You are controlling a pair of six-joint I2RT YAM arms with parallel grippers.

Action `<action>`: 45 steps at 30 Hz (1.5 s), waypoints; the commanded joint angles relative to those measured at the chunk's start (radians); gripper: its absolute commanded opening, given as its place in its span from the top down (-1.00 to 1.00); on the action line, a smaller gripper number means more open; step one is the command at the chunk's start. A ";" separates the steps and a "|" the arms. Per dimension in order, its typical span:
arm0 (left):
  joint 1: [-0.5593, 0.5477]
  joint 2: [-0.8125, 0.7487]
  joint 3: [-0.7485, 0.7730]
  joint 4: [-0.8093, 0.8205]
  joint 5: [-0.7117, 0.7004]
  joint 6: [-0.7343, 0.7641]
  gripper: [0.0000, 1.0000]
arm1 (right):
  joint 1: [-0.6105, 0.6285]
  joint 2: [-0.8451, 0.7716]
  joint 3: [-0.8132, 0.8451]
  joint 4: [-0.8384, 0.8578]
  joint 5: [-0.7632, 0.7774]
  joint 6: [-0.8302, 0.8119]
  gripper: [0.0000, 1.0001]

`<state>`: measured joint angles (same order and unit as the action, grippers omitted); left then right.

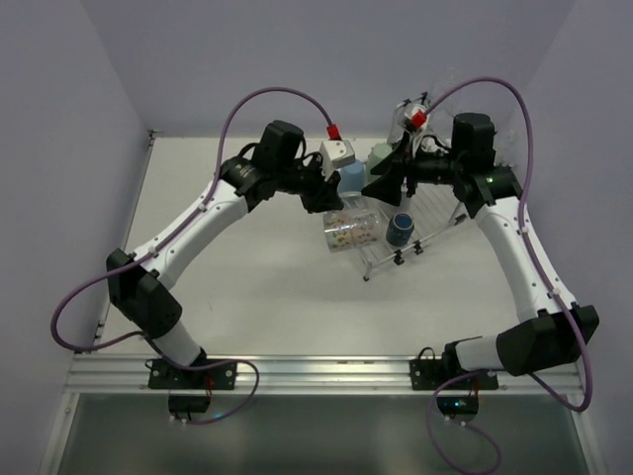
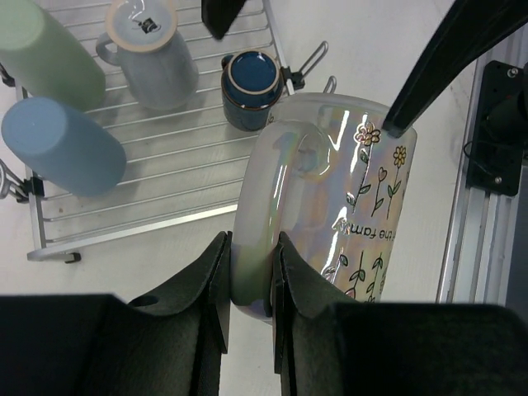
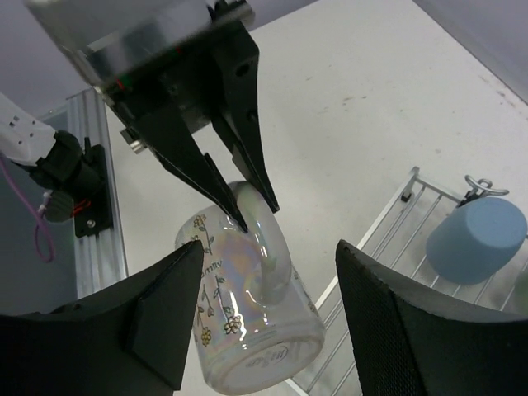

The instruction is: Unload the cups from the dish rack

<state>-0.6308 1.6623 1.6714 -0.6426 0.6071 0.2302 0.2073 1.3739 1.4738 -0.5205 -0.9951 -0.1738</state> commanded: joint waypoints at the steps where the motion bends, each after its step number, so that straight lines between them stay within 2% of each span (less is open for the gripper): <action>1: -0.004 -0.113 0.007 0.139 0.071 -0.035 1.00 | 0.027 0.004 -0.027 0.006 -0.040 -0.023 -0.36; 9: -0.009 -0.125 -0.007 0.138 0.095 -0.042 1.00 | 0.092 0.042 -0.064 0.036 -0.051 0.010 -0.20; 12: -0.015 -0.124 -0.007 0.130 0.100 -0.039 1.00 | 0.112 0.057 -0.056 0.040 -0.039 0.014 -0.04; 15: -0.020 -0.121 -0.004 0.120 0.099 -0.032 1.00 | 0.125 0.073 -0.041 0.034 -0.030 0.019 0.18; 18: -0.020 -0.122 -0.004 0.118 0.083 -0.031 1.00 | 0.130 0.085 -0.036 0.016 0.004 0.010 0.69; 19: -0.018 -0.124 -0.002 0.116 0.077 -0.034 1.00 | 0.130 0.086 -0.040 0.016 0.007 0.010 0.91; 20: -0.018 -0.124 -0.002 0.119 0.065 -0.035 1.00 | 0.130 0.086 -0.049 0.019 0.012 0.008 1.00; 24: -0.018 -0.134 -0.015 0.167 0.014 -0.080 1.00 | 0.130 0.062 -0.087 0.054 0.001 0.013 1.00; 27: -0.017 -0.160 -0.045 0.225 -0.065 -0.130 0.69 | 0.130 0.028 -0.122 0.137 0.030 0.056 1.00; 28: -0.012 -0.185 -0.073 0.242 -0.102 -0.147 0.44 | 0.127 0.021 -0.122 0.160 0.036 0.071 1.00; 29: -0.006 -0.197 -0.088 0.279 -0.113 -0.166 0.32 | 0.123 0.017 -0.130 0.180 0.041 0.086 1.00; 30: 0.012 -0.213 -0.107 0.303 -0.118 -0.211 0.13 | 0.119 0.013 -0.138 0.203 0.039 0.102 1.00; 32: 0.039 -0.263 -0.179 0.381 -0.118 -0.274 -0.04 | 0.113 -0.001 -0.168 0.282 0.021 0.154 1.00; 33: 0.069 -0.301 -0.206 0.411 -0.112 -0.332 -0.20 | 0.110 -0.006 -0.179 0.312 0.016 0.166 1.00; 36: 0.146 -0.387 -0.361 0.510 -0.063 -0.454 -0.44 | 0.106 -0.018 -0.219 0.425 0.013 0.263 1.00; 38: 0.190 -0.432 -0.436 0.616 -0.024 -0.561 -0.49 | 0.103 -0.025 -0.245 0.468 0.010 0.292 1.00; 40: 0.221 -0.487 -0.531 0.679 -0.023 -0.604 -0.68 | 0.103 -0.030 -0.277 0.558 -0.002 0.348 1.00; 43: 0.224 -0.504 -0.604 0.679 -0.044 -0.620 -0.74 | 0.099 -0.052 -0.328 0.692 -0.040 0.433 1.00; 45: 0.226 -0.487 -0.636 0.722 -0.008 -0.661 -0.74 | 0.098 -0.064 -0.348 0.753 -0.062 0.476 1.00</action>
<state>-0.4061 1.1481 1.0908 -0.0341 0.5541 -0.3214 0.3119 1.4002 1.1248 -0.0372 -0.9676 0.1642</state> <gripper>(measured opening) 0.868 0.256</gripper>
